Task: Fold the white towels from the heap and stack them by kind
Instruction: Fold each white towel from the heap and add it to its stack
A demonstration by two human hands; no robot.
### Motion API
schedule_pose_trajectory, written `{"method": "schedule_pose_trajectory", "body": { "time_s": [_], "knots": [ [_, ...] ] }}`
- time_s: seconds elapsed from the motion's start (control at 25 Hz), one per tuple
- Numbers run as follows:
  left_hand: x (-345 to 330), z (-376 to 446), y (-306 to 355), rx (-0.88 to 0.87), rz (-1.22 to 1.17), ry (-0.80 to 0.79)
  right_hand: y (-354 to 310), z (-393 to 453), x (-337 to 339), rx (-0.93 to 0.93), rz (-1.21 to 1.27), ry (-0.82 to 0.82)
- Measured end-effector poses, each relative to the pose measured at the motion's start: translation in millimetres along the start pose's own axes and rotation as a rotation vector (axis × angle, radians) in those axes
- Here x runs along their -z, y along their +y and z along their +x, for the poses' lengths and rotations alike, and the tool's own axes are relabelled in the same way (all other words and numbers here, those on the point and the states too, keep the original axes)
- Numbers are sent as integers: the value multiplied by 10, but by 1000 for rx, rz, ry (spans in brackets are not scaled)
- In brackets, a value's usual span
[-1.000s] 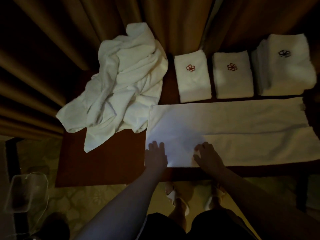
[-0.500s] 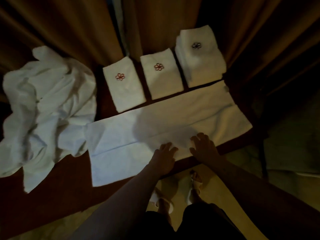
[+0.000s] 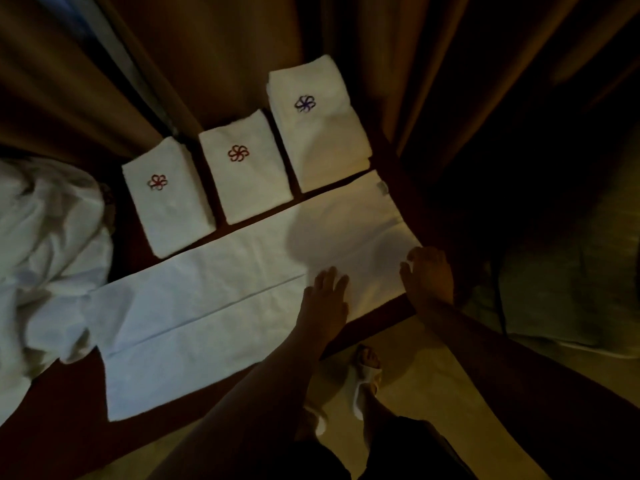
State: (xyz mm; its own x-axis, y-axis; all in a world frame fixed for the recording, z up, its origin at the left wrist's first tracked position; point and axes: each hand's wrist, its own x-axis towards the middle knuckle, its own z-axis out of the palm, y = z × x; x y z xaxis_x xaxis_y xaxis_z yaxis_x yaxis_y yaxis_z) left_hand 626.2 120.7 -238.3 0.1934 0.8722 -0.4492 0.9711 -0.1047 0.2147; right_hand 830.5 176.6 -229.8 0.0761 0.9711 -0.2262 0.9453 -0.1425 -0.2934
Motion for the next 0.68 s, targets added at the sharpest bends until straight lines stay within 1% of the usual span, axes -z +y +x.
{"method": "schedule_pose_trajectory", "body": {
  "time_s": [0.08,0.16,0.28,0.4,0.48,0.52,0.56,0.6,0.64,0.68],
  "knots": [
    [-7,85,71,43,8,31,70,50,34,-52,-9,-48],
    [3,158,128,93,-2,-3,120,88,57,-119,13,-93],
    [9,191,152,153,-40,-31,148,87,69,-168,60,-76],
    [-1,159,168,164,-64,5,218,70,93,-183,125,-66],
    [-20,122,180,159,-64,17,301,86,117,-214,128,-129],
    [-35,99,197,155,-49,24,336,94,129,-237,90,-163],
    [-56,75,211,152,-15,37,344,107,133,-252,44,-149],
    [-75,46,216,152,27,53,320,110,132,-246,2,-81],
    [-96,18,220,149,59,57,280,105,120,-199,-17,4],
    [-109,5,232,143,69,48,237,104,103,-110,-6,68]
  ]
}}
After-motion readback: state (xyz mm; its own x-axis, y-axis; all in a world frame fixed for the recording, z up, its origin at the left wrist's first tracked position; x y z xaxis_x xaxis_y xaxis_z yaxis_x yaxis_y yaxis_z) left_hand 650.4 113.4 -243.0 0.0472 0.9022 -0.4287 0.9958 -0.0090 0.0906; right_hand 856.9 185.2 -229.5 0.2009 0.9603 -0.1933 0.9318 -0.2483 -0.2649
